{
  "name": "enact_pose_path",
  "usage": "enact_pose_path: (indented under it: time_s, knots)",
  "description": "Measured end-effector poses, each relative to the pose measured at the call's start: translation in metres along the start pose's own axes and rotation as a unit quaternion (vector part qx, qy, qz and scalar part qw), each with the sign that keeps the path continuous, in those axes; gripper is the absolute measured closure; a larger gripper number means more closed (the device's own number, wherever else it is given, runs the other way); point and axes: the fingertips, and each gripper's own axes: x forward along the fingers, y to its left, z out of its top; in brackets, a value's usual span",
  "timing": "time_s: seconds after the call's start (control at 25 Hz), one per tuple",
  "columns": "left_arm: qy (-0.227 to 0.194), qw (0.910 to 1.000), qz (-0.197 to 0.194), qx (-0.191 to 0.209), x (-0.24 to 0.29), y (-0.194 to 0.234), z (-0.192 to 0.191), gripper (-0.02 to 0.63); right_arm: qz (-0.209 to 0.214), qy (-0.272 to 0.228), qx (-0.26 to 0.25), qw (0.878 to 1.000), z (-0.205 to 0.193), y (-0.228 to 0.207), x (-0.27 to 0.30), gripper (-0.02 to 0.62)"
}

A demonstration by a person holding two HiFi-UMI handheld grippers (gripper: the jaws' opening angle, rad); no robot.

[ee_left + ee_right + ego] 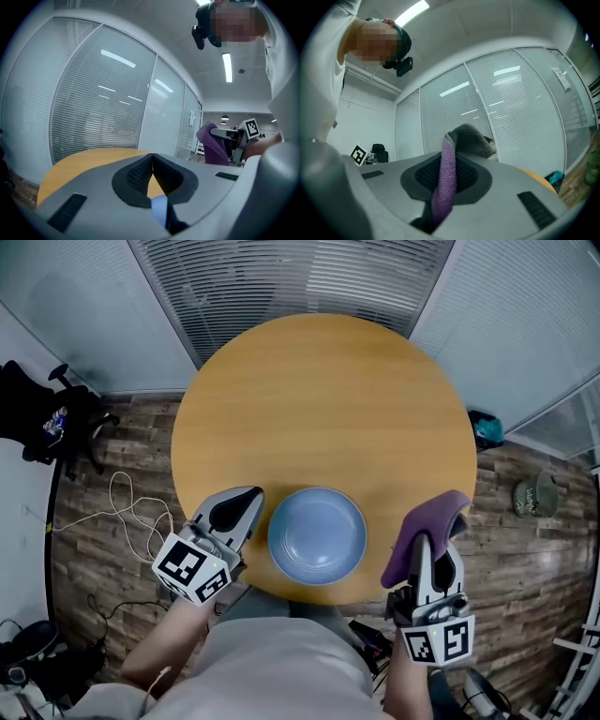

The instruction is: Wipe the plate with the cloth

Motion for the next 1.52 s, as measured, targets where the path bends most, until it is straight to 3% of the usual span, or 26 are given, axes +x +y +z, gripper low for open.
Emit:
enact_pose_path:
  time_s: [0.36,0.84,1.16,1.4,1.52]
  knots:
    - [0.006,0.9998,-0.014,-0.011,-0.003,0.010,-0.018,0.594,-0.005,-0.004,-0.009,1.000,-0.005,0.006,0.000,0.545]
    - [0.087,0.9946,-0.019,-0.053,-0.012,0.040,-0.095,0.592,0.020,0.040,-0.027,0.999,-0.044,0.036,0.023,0.545]
    - [0.164,0.9780,-0.027,-0.126,-0.011,0.042,-0.169,0.591,0.049,0.106,-0.053,0.992,-0.098,0.043,0.034,0.545]
    - [0.183,0.9633,-0.017,-0.196,-0.001,0.044,-0.200,0.586,0.069,0.151,-0.019,0.986,-0.133,0.041,0.037,0.545]
    - [0.184,0.9530,-0.016,-0.240,0.003,0.044,-0.214,0.533,0.075,0.166,-0.015,0.983,-0.144,0.044,0.038,0.545]
